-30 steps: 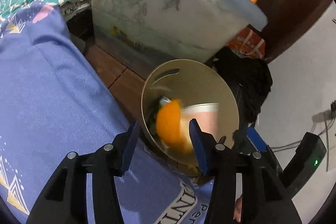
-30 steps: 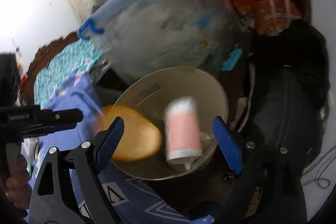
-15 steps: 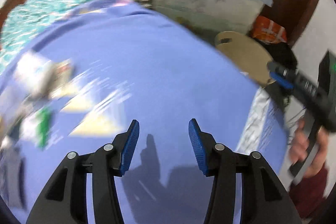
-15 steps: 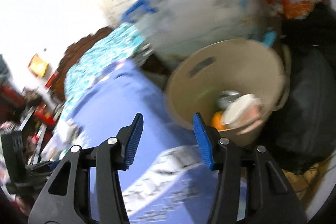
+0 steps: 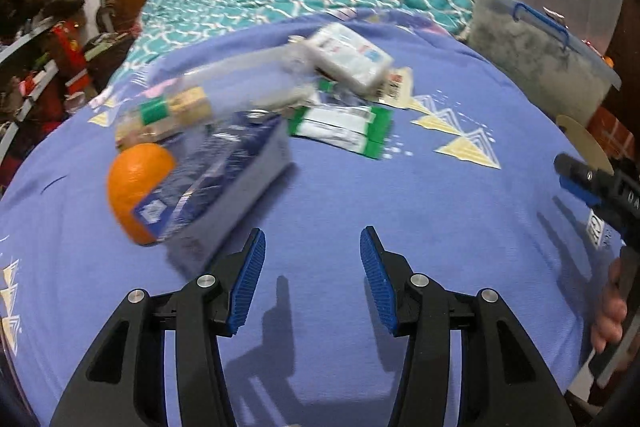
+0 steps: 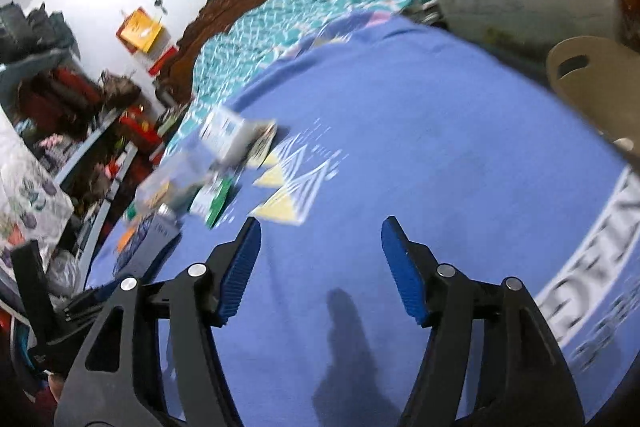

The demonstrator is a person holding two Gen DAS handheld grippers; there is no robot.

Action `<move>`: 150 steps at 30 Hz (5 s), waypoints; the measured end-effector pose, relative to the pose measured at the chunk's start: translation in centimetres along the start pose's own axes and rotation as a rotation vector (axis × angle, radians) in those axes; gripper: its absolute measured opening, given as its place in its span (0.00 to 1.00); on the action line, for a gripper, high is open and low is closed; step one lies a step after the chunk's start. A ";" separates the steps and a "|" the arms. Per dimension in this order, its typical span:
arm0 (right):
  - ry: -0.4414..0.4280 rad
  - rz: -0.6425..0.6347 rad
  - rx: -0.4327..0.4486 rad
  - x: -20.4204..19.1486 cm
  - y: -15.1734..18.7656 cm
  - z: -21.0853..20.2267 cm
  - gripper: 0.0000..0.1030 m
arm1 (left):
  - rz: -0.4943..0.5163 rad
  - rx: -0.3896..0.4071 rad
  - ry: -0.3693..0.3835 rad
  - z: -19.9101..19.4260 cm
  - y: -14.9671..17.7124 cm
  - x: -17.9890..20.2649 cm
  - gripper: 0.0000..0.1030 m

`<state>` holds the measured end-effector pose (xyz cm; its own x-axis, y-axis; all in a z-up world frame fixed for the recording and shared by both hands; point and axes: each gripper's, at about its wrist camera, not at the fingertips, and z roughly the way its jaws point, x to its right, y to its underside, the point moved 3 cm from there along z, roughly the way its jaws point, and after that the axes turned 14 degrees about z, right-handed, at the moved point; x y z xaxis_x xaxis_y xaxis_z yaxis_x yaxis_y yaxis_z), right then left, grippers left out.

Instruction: Collect trash

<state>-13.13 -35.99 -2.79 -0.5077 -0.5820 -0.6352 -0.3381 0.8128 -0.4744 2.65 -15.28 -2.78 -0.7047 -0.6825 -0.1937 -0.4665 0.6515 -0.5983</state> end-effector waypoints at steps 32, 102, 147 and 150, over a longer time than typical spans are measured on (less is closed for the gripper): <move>0.161 -0.270 -0.131 -8.5 7.5 6.1 0.97 | -0.279 0.052 -0.292 -2.7 7.8 -13.4 0.60; 0.223 -0.230 -0.072 -8.6 8.1 6.1 0.97 | -0.351 -0.051 -0.138 -0.2 9.1 -14.5 0.92; 0.101 -0.684 -0.280 -14.8 1.8 17.5 0.69 | 0.095 -0.071 -0.033 2.9 -0.9 -6.0 0.50; 0.070 -0.708 -0.291 -14.6 3.0 15.9 0.26 | 0.067 -0.067 -0.007 2.2 -0.4 -5.9 0.47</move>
<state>5.86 -25.44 -4.60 -0.1383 -0.9711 -0.1947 -0.7915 0.2266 -0.5677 8.12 -12.24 -3.12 -0.7318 -0.6387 -0.2375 -0.4531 0.7164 -0.5305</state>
